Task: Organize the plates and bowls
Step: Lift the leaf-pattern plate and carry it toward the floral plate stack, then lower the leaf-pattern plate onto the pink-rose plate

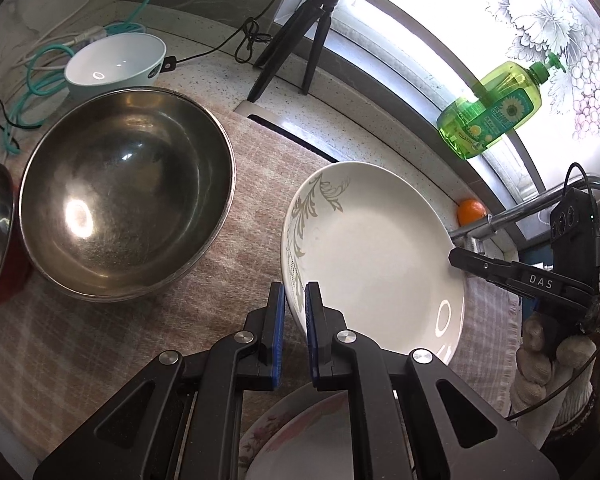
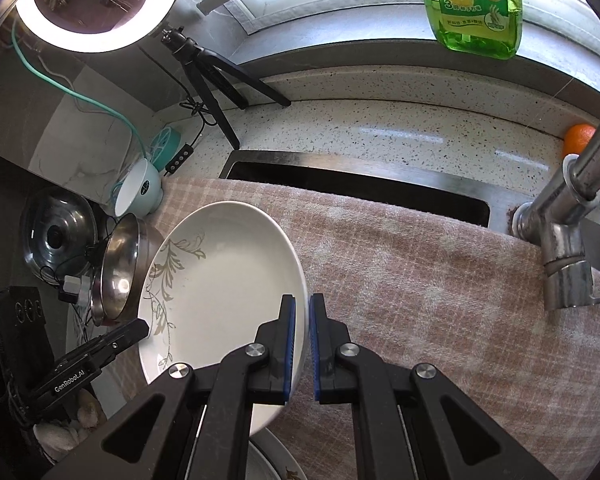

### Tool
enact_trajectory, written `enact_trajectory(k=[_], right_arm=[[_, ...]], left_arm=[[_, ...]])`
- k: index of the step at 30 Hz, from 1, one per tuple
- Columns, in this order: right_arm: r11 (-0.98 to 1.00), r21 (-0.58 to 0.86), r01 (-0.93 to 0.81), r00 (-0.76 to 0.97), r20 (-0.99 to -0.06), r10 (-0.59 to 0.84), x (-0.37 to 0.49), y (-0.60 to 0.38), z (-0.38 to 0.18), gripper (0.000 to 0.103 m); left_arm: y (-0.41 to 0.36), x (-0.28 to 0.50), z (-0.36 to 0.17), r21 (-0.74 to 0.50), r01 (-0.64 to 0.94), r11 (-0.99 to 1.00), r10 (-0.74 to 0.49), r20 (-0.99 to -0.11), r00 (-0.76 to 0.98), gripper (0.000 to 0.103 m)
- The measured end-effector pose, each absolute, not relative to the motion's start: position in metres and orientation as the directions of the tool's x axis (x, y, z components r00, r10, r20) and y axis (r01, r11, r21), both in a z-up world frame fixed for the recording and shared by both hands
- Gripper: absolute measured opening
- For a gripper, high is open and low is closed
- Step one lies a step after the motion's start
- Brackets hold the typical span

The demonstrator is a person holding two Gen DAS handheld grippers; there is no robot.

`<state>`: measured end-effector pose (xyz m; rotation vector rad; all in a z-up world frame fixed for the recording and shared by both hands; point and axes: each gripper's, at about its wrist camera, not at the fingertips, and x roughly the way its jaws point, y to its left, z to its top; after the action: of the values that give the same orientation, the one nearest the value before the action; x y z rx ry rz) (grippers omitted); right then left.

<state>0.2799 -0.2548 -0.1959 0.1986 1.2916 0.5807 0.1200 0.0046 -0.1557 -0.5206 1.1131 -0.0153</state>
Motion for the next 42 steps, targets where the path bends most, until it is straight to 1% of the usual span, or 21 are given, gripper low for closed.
enact_trajectory(k=[16,30,42], right_arm=[[0.864,0.457,-0.211,0.233,-0.835,0.498,0.233,-0.268,-0.181,0.007],[0.869,0.478,-0.131,0.280,-0.823,0.495,0.176,-0.281,-0.175,0.007],[0.868,0.491,-0.078,0.300,-0.818,0.490,0.129,-0.289,-0.182,0.007]], left_arm=[[0.006,0.103,-0.149,-0.420,-0.137,0.897,-0.327,-0.840,0.434,0.008],[0.002,0.072,-0.142,-0.420,-0.047,0.906,-0.364,-0.833,0.416,0.008],[0.001,0.044,-0.146,-0.425,-0.004,0.905,-0.389,-0.833,0.393,0.008]])
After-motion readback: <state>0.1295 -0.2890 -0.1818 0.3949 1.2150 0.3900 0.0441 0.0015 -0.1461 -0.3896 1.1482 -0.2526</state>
